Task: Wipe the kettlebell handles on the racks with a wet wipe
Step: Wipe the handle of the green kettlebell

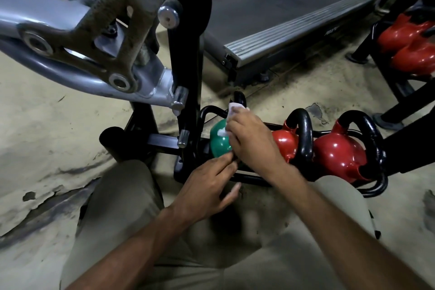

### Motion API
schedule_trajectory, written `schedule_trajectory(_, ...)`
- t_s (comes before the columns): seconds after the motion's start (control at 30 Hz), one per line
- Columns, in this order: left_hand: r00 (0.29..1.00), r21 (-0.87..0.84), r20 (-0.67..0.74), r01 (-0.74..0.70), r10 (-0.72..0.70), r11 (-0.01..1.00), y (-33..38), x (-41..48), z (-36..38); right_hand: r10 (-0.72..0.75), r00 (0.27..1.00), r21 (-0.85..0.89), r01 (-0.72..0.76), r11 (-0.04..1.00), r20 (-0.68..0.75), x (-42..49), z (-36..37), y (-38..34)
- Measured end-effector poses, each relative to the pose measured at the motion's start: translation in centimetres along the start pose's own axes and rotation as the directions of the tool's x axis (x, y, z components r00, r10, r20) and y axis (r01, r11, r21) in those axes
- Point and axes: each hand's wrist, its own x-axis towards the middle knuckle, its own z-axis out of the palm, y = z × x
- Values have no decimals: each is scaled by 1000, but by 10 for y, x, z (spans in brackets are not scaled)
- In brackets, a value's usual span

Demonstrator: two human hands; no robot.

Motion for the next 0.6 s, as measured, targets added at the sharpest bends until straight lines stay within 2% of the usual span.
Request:
schedule_trajectory(0.03, 1000, 10, 13, -4, 4, 1000, 0, 0, 0, -79, 983, -177, 109, 978, 167, 13, -7, 2)
schedule_trajectory(0.07, 999, 15, 32, -7, 6, 1000, 0, -1, 0, -94, 932, -300, 206, 932, 349, 25, -14, 0)
schedule_trajectory(0.13, 997, 17, 72, -12, 11, 1000, -2, -2, 0, -45, 785, -416, 375, 828, 618, 46, -23, -12)
schedule_trajectory(0.2, 994, 15, 105, -20, 19, 1000, -3, -3, -1, 1, 657, -449, 514, 731, 754, 59, -28, -25)
schedule_trajectory(0.27, 992, 11, 122, -29, 28, 1000, -2, -5, -2, -2, 605, -444, 587, 677, 796, 63, -30, -29)
schedule_trajectory(0.33, 994, -3, 111, -14, 15, 1000, -2, -7, -3, -89, 647, -423, 589, 689, 757, 60, -33, -23)
schedule_trajectory(0.4, 996, -36, 92, 22, -19, 999, -2, -9, -2, -214, 755, -388, 531, 753, 619, 48, -36, -11)
schedule_trajectory(0.47, 994, -76, 89, 70, -63, 995, -1, -13, -2, -225, 873, -359, 395, 845, 432, 27, -37, 1)
schedule_trajectory(0.53, 987, -115, 105, 130, -118, 985, -2, -16, -3, -114, 974, -220, 156, 963, 195, 3, -31, 6)
schedule_trajectory(0.57, 982, -135, 116, 163, -148, 977, -3, -17, -3, -1, 999, -56, 3, 998, 48, -8, -26, 4)
schedule_trajectory(0.6, 975, -151, 132, 196, -177, 969, -4, -18, -2, 155, 985, 140, -143, 980, -80, -18, -21, 0)
